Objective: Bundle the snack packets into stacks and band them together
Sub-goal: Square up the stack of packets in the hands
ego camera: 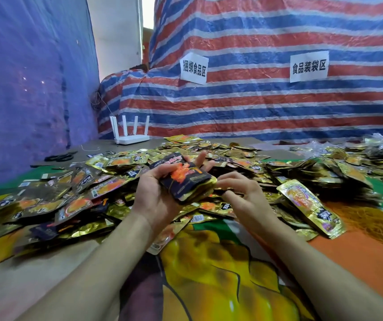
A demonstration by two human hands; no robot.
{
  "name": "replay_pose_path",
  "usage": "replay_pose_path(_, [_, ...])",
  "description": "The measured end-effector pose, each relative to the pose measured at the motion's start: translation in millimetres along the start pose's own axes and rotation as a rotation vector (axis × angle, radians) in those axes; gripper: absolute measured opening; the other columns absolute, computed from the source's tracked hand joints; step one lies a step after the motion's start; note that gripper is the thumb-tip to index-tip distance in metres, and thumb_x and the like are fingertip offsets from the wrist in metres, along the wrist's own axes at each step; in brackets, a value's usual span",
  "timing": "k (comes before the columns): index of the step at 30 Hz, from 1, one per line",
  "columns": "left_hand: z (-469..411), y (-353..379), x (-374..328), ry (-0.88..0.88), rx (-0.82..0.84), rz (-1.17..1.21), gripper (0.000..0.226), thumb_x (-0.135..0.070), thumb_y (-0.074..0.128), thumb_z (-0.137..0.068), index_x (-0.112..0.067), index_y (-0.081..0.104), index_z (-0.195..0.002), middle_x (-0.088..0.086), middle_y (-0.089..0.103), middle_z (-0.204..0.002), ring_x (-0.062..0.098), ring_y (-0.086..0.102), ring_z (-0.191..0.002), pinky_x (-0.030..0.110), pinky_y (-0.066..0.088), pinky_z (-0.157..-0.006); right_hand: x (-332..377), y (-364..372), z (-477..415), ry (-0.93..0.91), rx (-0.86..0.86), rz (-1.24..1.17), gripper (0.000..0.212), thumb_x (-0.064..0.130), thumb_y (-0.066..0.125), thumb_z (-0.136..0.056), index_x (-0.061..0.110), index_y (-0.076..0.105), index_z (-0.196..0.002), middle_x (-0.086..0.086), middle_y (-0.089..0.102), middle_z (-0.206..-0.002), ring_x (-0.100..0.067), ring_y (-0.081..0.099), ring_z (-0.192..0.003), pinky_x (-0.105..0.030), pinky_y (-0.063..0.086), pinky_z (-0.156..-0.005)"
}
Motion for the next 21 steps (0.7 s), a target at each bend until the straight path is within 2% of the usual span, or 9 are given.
replay_pose_path(2, [-3, -10, 0, 0.025, -0.117, 0.000, 0.059, -0.009, 0.049, -0.083, -0.001, 0.048, -0.142, 0.022, 0.060, -0.137, 0.044, 0.057, -0.127, 0.066, 0.045, -0.100, -1, 3, -2, 0.058, -0.040, -0.224, 0.029, 0.018, 0.052, -0.080, 0.029, 0.077, -0.090, 0.002, 0.073, -0.092, -0.010, 0.067, -0.086, -0.025, 0.050, -0.075])
replay_pose_path(4, [-5, -22, -2, 0.085, -0.241, -0.064, 0.038, -0.012, 0.049, -0.087, 0.000, 0.070, -0.116, 0.019, 0.066, -0.127, 0.041, 0.062, -0.120, 0.063, 0.044, -0.102, -4, 13, -2, 0.154, 0.032, -0.426, 0.027, 0.024, 0.054, -0.084, 0.016, 0.077, -0.098, -0.005, 0.074, -0.087, -0.019, 0.069, -0.078, -0.028, 0.051, -0.068])
replay_pose_path(7, [-4, -34, -5, 0.191, -0.362, -0.211, 0.038, -0.017, 0.048, -0.097, -0.008, 0.082, -0.081, 0.014, 0.074, -0.091, 0.030, 0.074, -0.081, 0.047, 0.060, -0.076, -2, 37, 6, 0.314, 0.208, -0.659, 0.049, 0.038, 0.071, -0.078, 0.009, 0.067, -0.117, -0.011, 0.072, -0.100, -0.025, 0.070, -0.084, -0.030, 0.054, -0.067])
replay_pose_path(9, [-3, -37, -3, 0.217, -0.402, -0.265, 0.035, -0.019, 0.050, -0.098, -0.009, 0.081, -0.087, 0.014, 0.073, -0.082, 0.028, 0.073, -0.070, 0.040, 0.062, -0.063, -1, 41, 10, 0.344, 0.239, -0.524, 0.060, 0.035, 0.084, -0.070, 0.018, 0.062, -0.123, -0.005, 0.071, -0.112, -0.020, 0.071, -0.094, -0.030, 0.057, -0.072])
replay_pose_path(11, [-4, -38, 3, 0.197, -0.441, -0.355, 0.028, -0.022, 0.051, -0.099, -0.010, 0.076, -0.100, 0.017, 0.072, -0.089, 0.032, 0.073, -0.080, 0.042, 0.062, -0.067, 2, 39, 12, 0.305, 0.240, -0.239, 0.065, 0.032, 0.091, -0.068, 0.029, 0.059, -0.124, 0.005, 0.068, -0.115, -0.008, 0.068, -0.099, -0.024, 0.057, -0.080])
replay_pose_path(14, [-5, -38, 16, 0.144, -0.451, -0.410, 0.026, -0.023, 0.051, -0.100, -0.008, 0.070, -0.109, 0.015, 0.076, -0.081, 0.029, 0.076, -0.076, 0.040, 0.061, -0.062, 5, 34, 11, 0.280, 0.134, -0.074, 0.057, 0.028, 0.090, -0.073, 0.026, 0.060, -0.122, 0.008, 0.067, -0.110, -0.007, 0.066, -0.097, -0.032, 0.055, -0.090])
replay_pose_path(16, [-6, -40, 19, 0.134, -0.476, -0.459, 0.027, -0.024, 0.052, -0.100, -0.007, 0.069, -0.113, 0.018, 0.076, -0.092, 0.031, 0.075, -0.086, 0.045, 0.062, -0.071, 6, 31, 11, 0.282, 0.075, -0.040, 0.050, 0.029, 0.088, -0.075, 0.023, 0.064, -0.118, 0.006, 0.069, -0.107, -0.010, 0.066, -0.096, -0.038, 0.055, -0.090])
replay_pose_path(18, [-6, -44, 20, 0.140, -0.527, -0.548, 0.027, -0.028, 0.056, -0.099, -0.011, 0.074, -0.109, 0.020, 0.073, -0.103, 0.034, 0.073, -0.098, 0.051, 0.059, -0.087, 4, 31, 10, 0.290, 0.104, 0.007, 0.046, 0.034, 0.086, -0.075, 0.024, 0.066, -0.116, 0.007, 0.070, -0.102, -0.010, 0.067, -0.090, -0.040, 0.056, -0.086])
replay_pose_path(21, [-6, -54, 27, 0.091, -0.611, -0.766, 0.022, -0.034, 0.066, -0.092, -0.022, 0.082, -0.083, 0.012, 0.077, -0.093, 0.026, 0.073, -0.091, 0.044, 0.058, -0.086, -2, 33, 9, 0.302, 0.159, 0.153, 0.035, 0.041, 0.083, -0.071, 0.028, 0.069, -0.100, 0.006, 0.070, -0.089, -0.013, 0.066, -0.080, -0.044, 0.056, -0.078])
Point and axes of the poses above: each hand's wrist, its own z-axis away from the middle knuckle, its own y-axis out of the palm, x = y × z, the point moved 7 cm from there along -z, towards the middle knuckle
